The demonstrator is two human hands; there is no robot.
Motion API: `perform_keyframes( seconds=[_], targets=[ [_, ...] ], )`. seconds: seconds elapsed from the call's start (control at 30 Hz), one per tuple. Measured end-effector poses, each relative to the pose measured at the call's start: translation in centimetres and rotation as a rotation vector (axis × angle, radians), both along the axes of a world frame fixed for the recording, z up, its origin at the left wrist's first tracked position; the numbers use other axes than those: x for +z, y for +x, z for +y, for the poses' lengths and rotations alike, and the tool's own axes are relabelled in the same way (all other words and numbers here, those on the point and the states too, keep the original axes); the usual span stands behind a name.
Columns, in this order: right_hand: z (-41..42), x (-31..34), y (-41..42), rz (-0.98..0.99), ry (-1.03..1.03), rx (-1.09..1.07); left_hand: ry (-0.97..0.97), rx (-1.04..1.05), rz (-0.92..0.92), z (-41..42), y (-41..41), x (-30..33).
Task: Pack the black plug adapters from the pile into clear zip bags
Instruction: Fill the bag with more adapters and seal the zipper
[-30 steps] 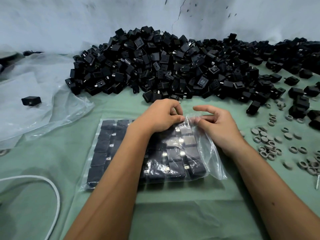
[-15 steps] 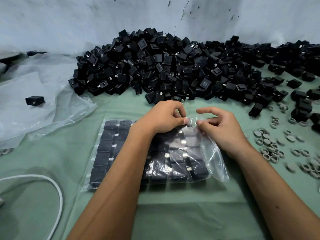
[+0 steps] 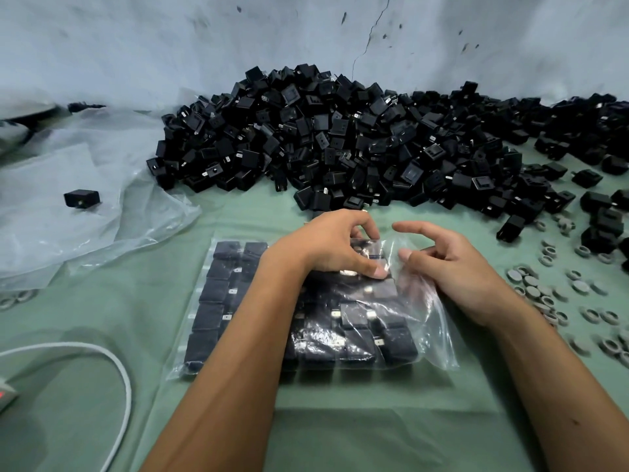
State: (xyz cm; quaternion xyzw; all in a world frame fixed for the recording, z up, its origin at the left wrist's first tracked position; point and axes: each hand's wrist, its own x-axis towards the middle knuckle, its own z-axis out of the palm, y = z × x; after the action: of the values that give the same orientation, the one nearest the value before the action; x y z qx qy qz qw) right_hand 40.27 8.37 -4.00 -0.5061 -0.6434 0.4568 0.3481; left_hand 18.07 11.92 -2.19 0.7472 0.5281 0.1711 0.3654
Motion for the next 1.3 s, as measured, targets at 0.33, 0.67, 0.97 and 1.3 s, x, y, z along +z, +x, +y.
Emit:
perform_keyframes(
  seconds=[0.33, 0.67, 0.97, 1.3],
  targets=[
    [5.0, 3.2, -4.1, -0.371, 0.496, -0.21, 0.11, 0.115, -0.032, 0.4, -0.9, -0.1],
    [9.1, 3.3, -14.6, -1.043, 0.368, 0.259, 0.231, 0.486, 0.099, 1.7, -5.7, -0.7],
    [9.5, 2.8, -12.9, -1.034, 0.383, 0.308, 0.213, 0.508, 0.075, 1.8, -5.0, -0.9],
    [9.6, 3.4, -10.1, -0.844, 0.503, 0.203, 0.261, 0.518, 0.115, 1.5, -4.6, -1.1]
  ],
)
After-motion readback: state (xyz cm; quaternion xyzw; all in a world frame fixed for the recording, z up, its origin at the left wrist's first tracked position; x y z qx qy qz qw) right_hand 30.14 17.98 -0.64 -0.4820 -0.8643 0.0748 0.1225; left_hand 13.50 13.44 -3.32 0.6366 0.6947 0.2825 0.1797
